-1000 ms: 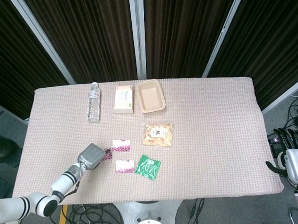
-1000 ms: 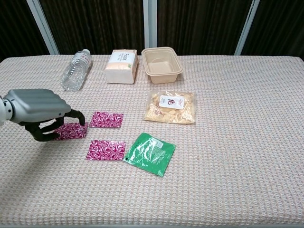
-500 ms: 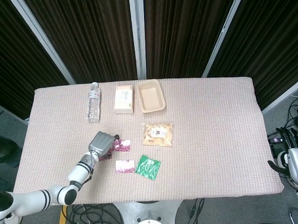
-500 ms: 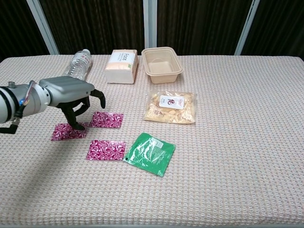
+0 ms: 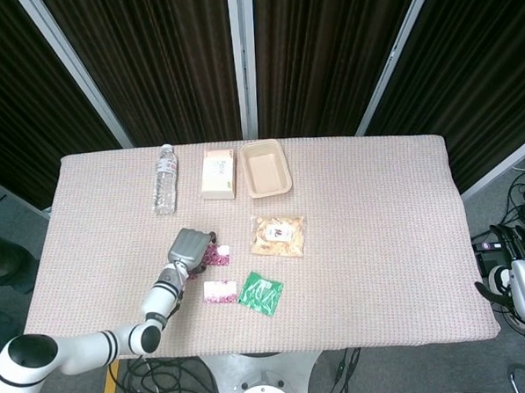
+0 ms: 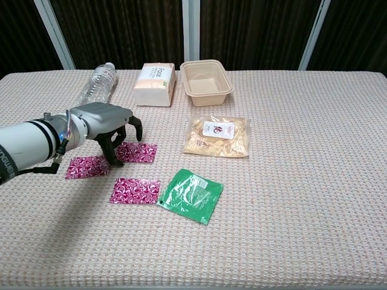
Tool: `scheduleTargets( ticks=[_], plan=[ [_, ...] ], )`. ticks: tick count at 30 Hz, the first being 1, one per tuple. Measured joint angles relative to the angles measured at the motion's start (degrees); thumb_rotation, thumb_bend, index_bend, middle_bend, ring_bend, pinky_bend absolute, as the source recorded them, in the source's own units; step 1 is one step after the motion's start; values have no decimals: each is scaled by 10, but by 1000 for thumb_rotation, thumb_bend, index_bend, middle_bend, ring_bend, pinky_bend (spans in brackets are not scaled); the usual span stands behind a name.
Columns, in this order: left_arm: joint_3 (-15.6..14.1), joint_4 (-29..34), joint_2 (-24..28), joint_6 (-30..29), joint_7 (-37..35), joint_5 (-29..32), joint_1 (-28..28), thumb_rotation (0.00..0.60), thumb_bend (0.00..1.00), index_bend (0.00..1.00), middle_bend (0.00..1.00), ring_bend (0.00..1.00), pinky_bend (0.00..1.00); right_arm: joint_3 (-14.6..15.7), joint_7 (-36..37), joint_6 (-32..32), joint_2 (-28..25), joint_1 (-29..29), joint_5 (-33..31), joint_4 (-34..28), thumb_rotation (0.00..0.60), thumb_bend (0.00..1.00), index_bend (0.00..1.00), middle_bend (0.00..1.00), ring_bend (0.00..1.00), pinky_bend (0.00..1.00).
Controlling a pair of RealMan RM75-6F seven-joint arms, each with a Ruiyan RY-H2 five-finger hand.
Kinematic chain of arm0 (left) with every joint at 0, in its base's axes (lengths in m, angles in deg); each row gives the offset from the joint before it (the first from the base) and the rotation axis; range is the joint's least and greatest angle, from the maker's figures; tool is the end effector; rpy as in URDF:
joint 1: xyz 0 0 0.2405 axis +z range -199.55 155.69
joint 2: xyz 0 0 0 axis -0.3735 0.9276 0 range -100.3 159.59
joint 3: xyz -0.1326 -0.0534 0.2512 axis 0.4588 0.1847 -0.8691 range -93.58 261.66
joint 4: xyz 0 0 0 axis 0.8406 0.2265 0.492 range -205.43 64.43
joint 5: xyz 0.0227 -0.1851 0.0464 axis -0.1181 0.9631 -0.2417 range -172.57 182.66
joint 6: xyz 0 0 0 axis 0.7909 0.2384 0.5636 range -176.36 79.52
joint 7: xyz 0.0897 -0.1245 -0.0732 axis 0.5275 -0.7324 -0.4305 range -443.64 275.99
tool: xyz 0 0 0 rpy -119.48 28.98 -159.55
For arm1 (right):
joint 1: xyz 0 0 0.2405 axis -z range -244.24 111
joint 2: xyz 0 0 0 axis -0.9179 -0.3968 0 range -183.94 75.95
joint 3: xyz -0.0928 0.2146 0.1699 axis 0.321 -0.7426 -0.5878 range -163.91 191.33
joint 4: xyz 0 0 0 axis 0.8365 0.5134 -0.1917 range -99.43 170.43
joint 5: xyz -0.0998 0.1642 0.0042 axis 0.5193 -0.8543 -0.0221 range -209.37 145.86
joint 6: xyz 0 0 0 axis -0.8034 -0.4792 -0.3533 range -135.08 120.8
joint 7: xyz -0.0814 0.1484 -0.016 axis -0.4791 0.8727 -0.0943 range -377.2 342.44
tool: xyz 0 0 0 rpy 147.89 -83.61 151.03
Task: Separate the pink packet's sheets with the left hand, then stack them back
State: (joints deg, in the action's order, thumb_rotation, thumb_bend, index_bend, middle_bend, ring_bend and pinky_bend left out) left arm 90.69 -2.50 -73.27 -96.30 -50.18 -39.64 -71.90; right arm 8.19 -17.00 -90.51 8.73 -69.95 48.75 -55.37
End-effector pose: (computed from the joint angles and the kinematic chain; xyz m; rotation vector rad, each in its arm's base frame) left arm -0.1813 0.3978 -0.1007 -1.9421 -0.9667 -0.5734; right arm -0.3568 -0.2073 0.2107 1.2840 -0.9127 0.8266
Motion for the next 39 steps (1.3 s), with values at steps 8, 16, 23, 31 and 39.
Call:
scheduleTargets(
  ticks=[8, 16, 23, 31, 39],
  plan=[
    [4, -14, -13, -2, 7, 3, -2, 600, 237, 425, 868, 847, 941, 1, 2, 0, -1, 2, -2, 1, 600, 54, 97, 92, 9, 0],
    [4, -19, -17, 1, 15, 5, -2, 600, 237, 405, 867, 847, 941, 2, 3, 1, -2, 4, -3, 1, 600, 53, 98, 92, 9, 0],
    [3, -24, -20, 4, 16, 6, -1, 600, 238, 449, 869, 847, 941, 2, 6, 2, -2, 5, -5, 1, 600, 52, 97, 93, 9, 0],
    [5, 4, -7, -13, 10, -6, 7, 600, 238, 475, 870, 848, 941, 0, 7, 3, -2, 3, -4, 1, 600, 53, 96, 92, 8, 0],
    [4, 69, 29, -46, 12, -15, 22, 600, 239, 472, 870, 848, 941, 0, 9, 6, -1, 0, -2, 3, 600, 54, 95, 92, 8, 0]
  ],
)
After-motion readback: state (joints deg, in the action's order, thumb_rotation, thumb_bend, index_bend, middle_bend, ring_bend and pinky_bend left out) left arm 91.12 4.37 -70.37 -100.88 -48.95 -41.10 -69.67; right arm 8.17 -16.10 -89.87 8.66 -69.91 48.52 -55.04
